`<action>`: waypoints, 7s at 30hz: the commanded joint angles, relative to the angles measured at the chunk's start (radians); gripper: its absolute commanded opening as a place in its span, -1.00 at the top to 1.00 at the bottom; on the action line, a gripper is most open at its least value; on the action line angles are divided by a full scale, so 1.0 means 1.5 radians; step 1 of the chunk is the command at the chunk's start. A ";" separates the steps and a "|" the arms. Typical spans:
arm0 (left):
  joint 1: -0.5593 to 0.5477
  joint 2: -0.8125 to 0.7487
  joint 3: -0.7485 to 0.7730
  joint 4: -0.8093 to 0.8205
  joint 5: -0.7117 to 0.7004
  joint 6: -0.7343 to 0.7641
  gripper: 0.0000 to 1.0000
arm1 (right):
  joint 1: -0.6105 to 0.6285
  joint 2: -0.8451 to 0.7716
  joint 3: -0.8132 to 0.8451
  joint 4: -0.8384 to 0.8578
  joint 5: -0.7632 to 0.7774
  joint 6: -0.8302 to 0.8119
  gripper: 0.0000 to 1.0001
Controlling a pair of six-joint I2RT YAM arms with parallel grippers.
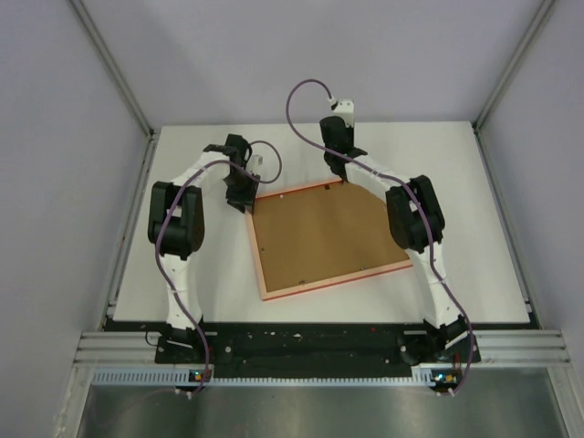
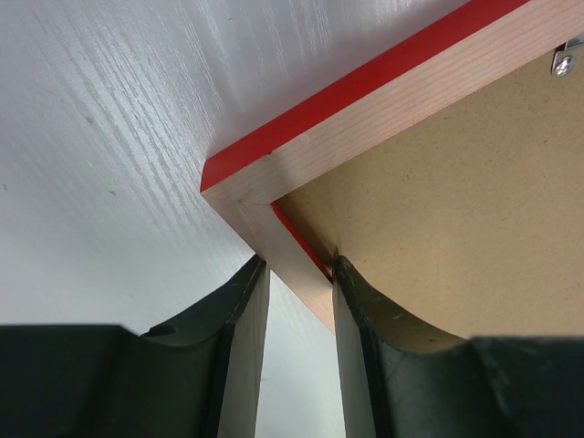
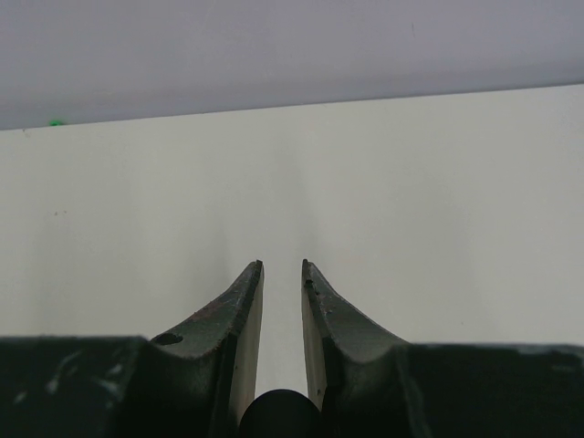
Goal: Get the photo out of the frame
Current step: Release the photo frame item from the photo frame.
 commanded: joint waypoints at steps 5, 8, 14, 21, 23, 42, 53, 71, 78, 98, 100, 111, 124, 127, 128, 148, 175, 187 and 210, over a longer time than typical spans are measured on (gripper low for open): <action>-0.007 0.004 0.008 0.001 0.029 0.008 0.25 | 0.024 -0.017 -0.001 0.020 -0.021 0.031 1.00; -0.007 0.003 0.008 0.002 0.029 0.008 0.25 | 0.027 -0.017 0.007 0.018 -0.021 0.029 1.00; -0.007 0.002 0.007 0.002 0.032 0.008 0.25 | 0.029 -0.017 0.012 0.016 -0.030 0.026 1.00; -0.007 0.001 0.006 0.002 0.035 0.007 0.25 | 0.034 -0.017 0.012 0.015 -0.044 0.027 1.00; -0.007 0.003 0.007 0.004 0.037 0.007 0.25 | 0.034 -0.017 0.011 0.015 -0.046 0.026 1.00; -0.008 0.002 0.011 0.000 0.041 0.006 0.26 | 0.039 -0.017 0.013 -0.002 -0.094 0.026 1.00; -0.008 -0.004 0.009 0.001 0.043 0.006 0.25 | 0.039 -0.018 0.001 -0.002 -0.134 0.021 1.00; -0.007 -0.002 0.005 0.004 0.034 0.006 0.25 | 0.023 -0.092 -0.042 0.020 -0.029 0.002 1.00; -0.007 0.006 0.012 -0.001 0.031 0.007 0.25 | 0.007 -0.121 -0.072 0.027 -0.049 0.028 1.00; -0.001 0.018 0.028 -0.031 0.075 0.056 0.23 | -0.024 -0.163 -0.307 0.357 -0.067 -0.035 1.00; -0.001 0.013 0.025 -0.033 0.078 0.058 0.23 | -0.023 -0.164 -0.326 0.406 -0.058 -0.048 1.00; -0.001 0.012 0.027 -0.033 0.080 0.059 0.23 | 0.002 -0.146 -0.311 0.485 -0.035 -0.086 1.00; -0.001 0.007 0.024 -0.029 0.071 0.049 0.23 | 0.014 -0.176 -0.241 0.284 -0.001 -0.036 1.00; -0.001 0.008 0.025 -0.028 0.070 0.047 0.23 | 0.004 -0.189 -0.210 0.187 -0.021 0.018 1.00; -0.001 0.007 0.025 -0.028 0.071 0.047 0.23 | 0.005 -0.191 -0.207 0.180 -0.023 0.019 1.00; -0.001 0.005 0.023 -0.028 0.079 0.046 0.22 | -0.003 -0.122 -0.237 0.339 0.024 -0.116 1.00; 0.000 0.004 0.022 -0.029 0.084 0.046 0.22 | -0.004 -0.103 -0.233 0.337 0.003 -0.111 1.00; -0.001 0.002 0.022 -0.028 0.081 0.049 0.22 | 0.004 -0.116 -0.299 0.431 -0.009 -0.114 1.00; -0.001 -0.005 0.019 -0.027 0.087 0.047 0.22 | 0.060 -0.133 -0.352 0.493 -0.005 -0.108 1.00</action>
